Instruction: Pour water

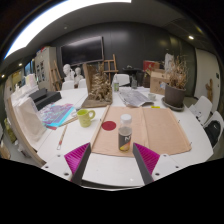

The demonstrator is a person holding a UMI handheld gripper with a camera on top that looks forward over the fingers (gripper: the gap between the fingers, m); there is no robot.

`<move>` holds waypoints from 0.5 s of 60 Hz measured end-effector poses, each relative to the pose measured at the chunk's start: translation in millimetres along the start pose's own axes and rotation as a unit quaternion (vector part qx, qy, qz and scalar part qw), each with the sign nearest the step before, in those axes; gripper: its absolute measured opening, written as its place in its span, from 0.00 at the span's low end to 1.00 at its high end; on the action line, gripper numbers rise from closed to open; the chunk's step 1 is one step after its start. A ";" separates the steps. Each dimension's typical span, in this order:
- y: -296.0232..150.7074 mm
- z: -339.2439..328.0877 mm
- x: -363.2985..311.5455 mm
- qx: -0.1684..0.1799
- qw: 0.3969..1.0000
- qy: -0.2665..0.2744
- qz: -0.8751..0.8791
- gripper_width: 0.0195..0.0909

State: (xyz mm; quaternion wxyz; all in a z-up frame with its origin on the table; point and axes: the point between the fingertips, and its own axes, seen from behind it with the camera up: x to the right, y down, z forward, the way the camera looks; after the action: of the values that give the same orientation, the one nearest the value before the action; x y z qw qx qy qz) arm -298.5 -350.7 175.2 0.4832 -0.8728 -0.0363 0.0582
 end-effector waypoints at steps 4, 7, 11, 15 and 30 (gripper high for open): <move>2.9 22.2 24.2 0.024 1.000 0.005 -0.015 0.93; 4.3 38.9 38.5 0.039 0.999 0.013 -0.027 0.93; 5.4 63.3 50.5 0.055 0.998 0.020 -0.039 0.93; 11.0 91.1 57.3 0.059 0.997 0.018 -0.038 0.93; 26.7 177.5 62.9 0.053 0.999 -0.007 0.001 0.84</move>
State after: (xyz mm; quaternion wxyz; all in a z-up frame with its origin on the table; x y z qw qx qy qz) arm -260.3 -208.3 55.0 0.5287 -0.8455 -0.0359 0.0660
